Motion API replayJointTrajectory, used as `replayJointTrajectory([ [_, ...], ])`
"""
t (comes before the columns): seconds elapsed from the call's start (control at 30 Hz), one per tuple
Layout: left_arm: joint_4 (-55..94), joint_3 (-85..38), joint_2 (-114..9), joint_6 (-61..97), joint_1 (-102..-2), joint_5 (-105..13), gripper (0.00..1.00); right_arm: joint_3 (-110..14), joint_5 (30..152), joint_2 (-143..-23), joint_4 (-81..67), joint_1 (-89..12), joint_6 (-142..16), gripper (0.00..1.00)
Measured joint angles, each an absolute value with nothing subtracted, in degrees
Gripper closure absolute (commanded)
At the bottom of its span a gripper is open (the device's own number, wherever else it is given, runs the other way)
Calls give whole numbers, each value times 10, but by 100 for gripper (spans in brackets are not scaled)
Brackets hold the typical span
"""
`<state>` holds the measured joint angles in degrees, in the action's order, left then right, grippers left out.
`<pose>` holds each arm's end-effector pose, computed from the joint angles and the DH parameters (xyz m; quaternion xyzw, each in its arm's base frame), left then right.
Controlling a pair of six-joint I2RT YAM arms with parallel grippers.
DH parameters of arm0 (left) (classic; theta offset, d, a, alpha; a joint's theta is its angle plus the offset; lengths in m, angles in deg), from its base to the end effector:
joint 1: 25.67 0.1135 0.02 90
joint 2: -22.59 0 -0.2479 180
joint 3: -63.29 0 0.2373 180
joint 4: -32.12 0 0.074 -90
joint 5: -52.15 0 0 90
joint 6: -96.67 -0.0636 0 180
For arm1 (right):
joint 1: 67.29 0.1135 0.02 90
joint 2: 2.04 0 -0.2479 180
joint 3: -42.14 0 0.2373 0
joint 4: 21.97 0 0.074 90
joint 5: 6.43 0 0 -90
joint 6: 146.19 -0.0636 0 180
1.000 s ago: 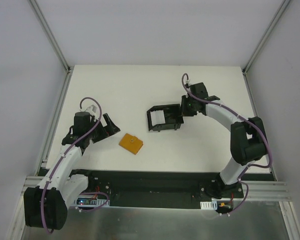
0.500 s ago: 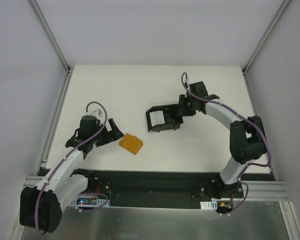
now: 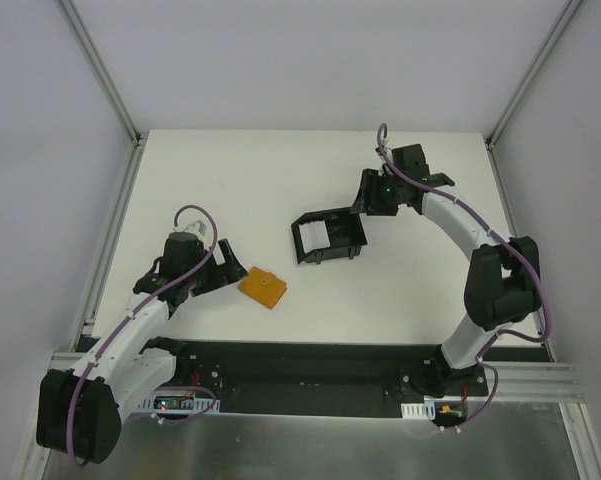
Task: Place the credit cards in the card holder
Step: Move the storage box to the center of the board, then open the card holder at the center of the board.
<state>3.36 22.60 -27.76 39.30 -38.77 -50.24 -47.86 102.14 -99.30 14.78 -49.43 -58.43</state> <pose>0.1940 -0.0592 0.1800 -0.1056 0.8901 -0.2576 0.3608 0.3586 0.1368 0.2361 -0.1859 0.8915 0.2135 0.3537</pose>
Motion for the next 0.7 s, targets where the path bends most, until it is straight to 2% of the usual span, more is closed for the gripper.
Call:
replayJointTrajectory([
  [0.23, 26, 223, -276, 391, -388, -477, 1, -468, 1030, -947, 164, -496, -592, 39],
  [0.37, 20, 203, -302, 389, -388, -480, 1, -377, 1061, -852, 113, -496, -636, 41],
  [0.47, 18, 168, -356, 391, -387, -508, 8, -305, 1078, -771, 93, -487, -690, 42],
  [0.57, 17, 129, -416, 389, -387, -557, 11, -283, 1082, -723, 100, -448, -737, 43],
  [0.7, 14, 118, -448, 388, -388, -599, 12, -266, 1074, -689, 101, -346, -789, 46],
])
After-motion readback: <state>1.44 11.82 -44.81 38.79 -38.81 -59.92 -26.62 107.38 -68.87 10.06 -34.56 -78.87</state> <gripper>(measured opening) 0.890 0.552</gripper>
